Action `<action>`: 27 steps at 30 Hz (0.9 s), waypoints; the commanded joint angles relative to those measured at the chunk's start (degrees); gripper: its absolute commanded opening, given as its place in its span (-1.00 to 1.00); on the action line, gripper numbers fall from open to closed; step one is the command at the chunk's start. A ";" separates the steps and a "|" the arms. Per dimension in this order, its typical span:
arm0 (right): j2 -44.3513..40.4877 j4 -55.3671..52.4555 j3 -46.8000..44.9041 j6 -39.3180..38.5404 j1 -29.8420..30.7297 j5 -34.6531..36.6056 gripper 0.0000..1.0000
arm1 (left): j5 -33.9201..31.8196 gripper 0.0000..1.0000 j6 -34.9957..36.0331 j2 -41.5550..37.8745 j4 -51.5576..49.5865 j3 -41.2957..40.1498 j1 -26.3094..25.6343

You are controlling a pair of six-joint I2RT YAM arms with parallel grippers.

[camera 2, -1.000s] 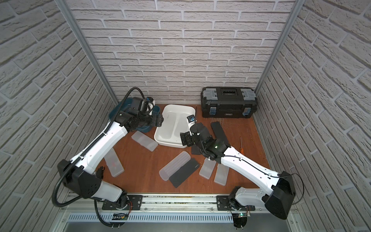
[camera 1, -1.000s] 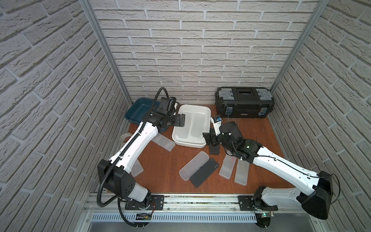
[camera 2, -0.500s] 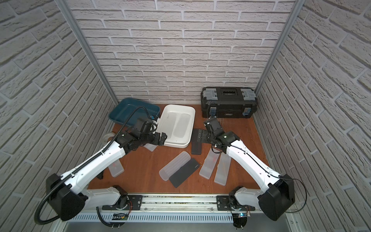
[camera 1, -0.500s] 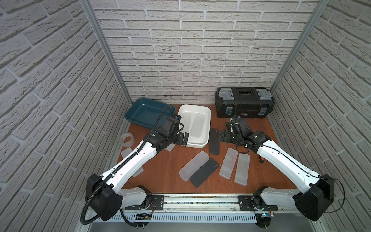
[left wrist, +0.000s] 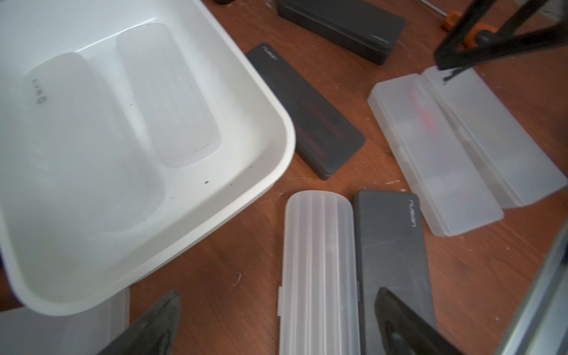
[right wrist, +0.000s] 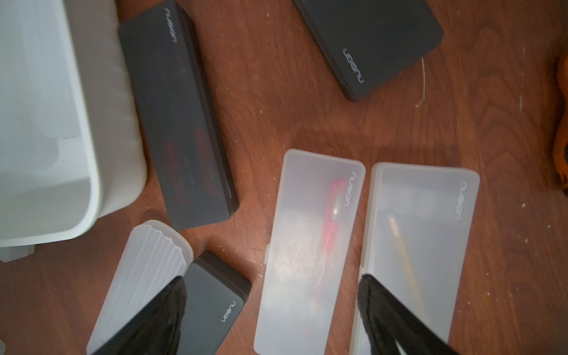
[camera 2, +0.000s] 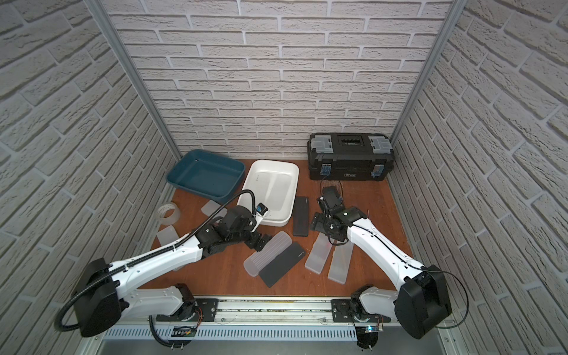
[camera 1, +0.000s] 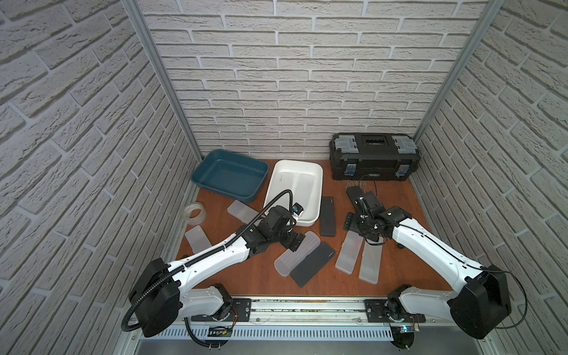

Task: Place the pencil cases by color into the storage box
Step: Pick up the pencil case from the center of the board.

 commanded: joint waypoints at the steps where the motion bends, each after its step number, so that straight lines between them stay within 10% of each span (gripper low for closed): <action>1: -1.99 -0.59 -2.16 3.72 -0.31 -1.50 0.76 | 5.43 0.96 2.84 -1.22 8.83 -1.82 -1.09; 27: 3.88 4.20 -7.48 8.05 2.00 -2.51 0.72 | 12.27 0.96 5.37 0.14 15.50 -5.99 -1.61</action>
